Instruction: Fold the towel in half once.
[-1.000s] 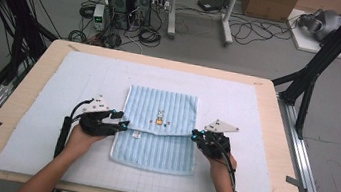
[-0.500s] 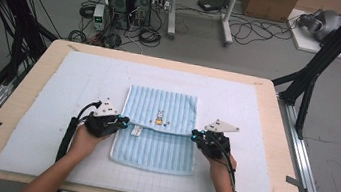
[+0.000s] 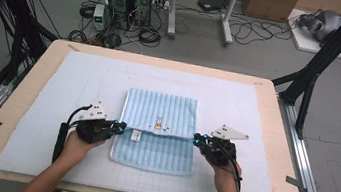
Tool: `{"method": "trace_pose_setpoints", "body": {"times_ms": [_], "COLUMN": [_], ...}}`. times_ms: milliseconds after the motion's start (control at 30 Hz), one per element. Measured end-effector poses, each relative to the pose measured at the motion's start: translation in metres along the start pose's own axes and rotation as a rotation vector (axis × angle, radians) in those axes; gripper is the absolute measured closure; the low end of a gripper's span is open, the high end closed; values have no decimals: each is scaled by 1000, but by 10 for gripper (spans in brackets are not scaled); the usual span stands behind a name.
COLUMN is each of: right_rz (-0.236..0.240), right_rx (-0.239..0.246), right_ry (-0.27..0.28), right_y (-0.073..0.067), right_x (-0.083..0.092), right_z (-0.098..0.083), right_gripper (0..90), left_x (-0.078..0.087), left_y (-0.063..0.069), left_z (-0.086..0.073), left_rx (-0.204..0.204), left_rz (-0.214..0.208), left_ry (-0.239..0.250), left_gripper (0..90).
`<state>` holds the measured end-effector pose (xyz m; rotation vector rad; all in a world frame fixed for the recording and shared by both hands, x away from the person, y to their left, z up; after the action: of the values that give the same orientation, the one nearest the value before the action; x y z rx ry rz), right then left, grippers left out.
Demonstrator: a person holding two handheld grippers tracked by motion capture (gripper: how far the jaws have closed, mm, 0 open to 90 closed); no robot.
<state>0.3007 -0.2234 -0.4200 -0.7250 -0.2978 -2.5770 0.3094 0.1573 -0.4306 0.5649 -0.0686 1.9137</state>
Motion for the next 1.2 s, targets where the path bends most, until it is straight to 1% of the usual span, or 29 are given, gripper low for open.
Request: {"method": "trace_pose_setpoints", "body": {"times_ms": [67,133,233,333,500,667,733,833,867,900,933,1000,1100,1133,1200], "right_rz": [5,13,28,41,56,78,85,91,88,87,86,88,95,99,101], "right_rx": [5,3,9,21,30,47,53,69,81,97,104,119,125,122,133], "right_ry": [0,5,-11,-26,-42,-53,-54,-64,-78,-85,-99,-116,-129,-138,-151], "right_y": [-1,-3,-6,-10,-15,-21,-24,-27,-29,-31,-33,-34,-36,-36,-37], "right_x": [5,12,21,26,31,37,42,45,46,46,46,45,46,45,44], "right_z": [-3,-6,-11,-18,-25,-30,-32,-35,-37,-38,-39,-42,-45,-46,-47], "right_gripper": [859,859,859,859,859,859,859,858,859,859,859,859,859,858,858], "left_x": [2,4,6,8,11,16,18,18,18,17,17,17,18,18,18], "left_y": [6,12,20,26,31,38,40,42,43,44,45,47,48,48,47], "left_z": [-2,-6,-11,-15,-22,-28,-31,-35,-35,-36,-37,-39,-40,-41,-42], "left_rx": [-10,-11,-24,-26,-22,-25,-28,-21,-27,-22,-16,-18,-17,-10,4], "left_rz": [-11,-22,-39,-52,-72,-100,-110,-121,-124,-129,-135,-140,-149,-154,-163], "left_ry": [-6,-12,-29,-38,-57,-65,-76,-92,-108,-114,-125,-137,-143,-149,-152], "left_gripper": [867,867,867,866,867,866,867,866,866,866,866,868,868,867,849]}}
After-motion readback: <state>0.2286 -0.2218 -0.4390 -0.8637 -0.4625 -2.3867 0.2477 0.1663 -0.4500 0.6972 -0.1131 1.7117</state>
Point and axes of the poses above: each handheld gripper's, and its own axes: x roughly backward along the jaws, z roughly out of its top, y roughly to its right, the point moved 1 cm from there along -x, roughly forward along the jaws, and after that the axes turned 15 degrees about -z, right-handed, at the moved point
